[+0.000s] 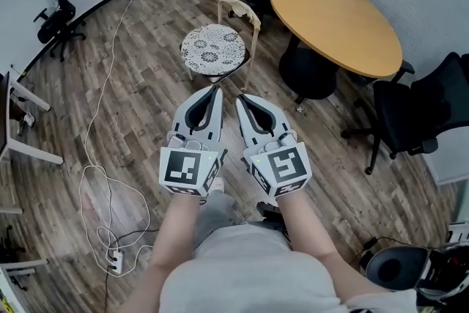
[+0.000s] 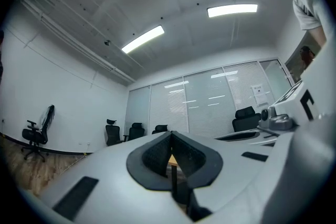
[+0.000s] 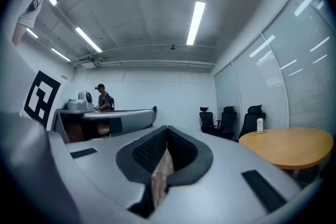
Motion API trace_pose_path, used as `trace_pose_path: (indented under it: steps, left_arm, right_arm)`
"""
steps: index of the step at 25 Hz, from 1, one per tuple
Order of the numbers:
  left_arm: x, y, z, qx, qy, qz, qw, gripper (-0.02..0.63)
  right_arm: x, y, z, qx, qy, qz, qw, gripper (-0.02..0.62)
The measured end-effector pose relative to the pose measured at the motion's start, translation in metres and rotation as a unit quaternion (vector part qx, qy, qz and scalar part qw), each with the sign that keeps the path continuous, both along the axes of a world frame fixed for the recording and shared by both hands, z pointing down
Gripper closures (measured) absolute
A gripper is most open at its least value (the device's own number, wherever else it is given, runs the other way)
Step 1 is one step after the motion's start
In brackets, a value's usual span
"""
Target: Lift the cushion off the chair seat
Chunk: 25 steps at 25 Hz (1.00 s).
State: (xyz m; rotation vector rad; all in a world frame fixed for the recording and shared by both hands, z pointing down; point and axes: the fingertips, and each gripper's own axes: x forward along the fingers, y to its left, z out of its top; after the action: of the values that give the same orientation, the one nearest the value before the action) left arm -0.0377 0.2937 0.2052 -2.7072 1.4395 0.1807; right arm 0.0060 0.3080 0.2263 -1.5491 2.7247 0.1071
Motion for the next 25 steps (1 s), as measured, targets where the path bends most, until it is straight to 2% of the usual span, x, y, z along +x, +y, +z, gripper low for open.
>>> trace_pose_path:
  steps: [12,25]
  left_arm:
    - [-0.030,-0.116,0.003,-0.001,0.002,0.042,0.9991,0.604]
    - [-0.047,-0.173,0.016,-0.018,0.010,0.051,0.9985,0.604]
  right_arm:
    - [-0.031,-0.114,0.001,-0.004,-0.001,0.041,0.999,0.569]
    - [-0.047,-0.170,0.012,-0.018,0.004,0.053,0.998,0.569]
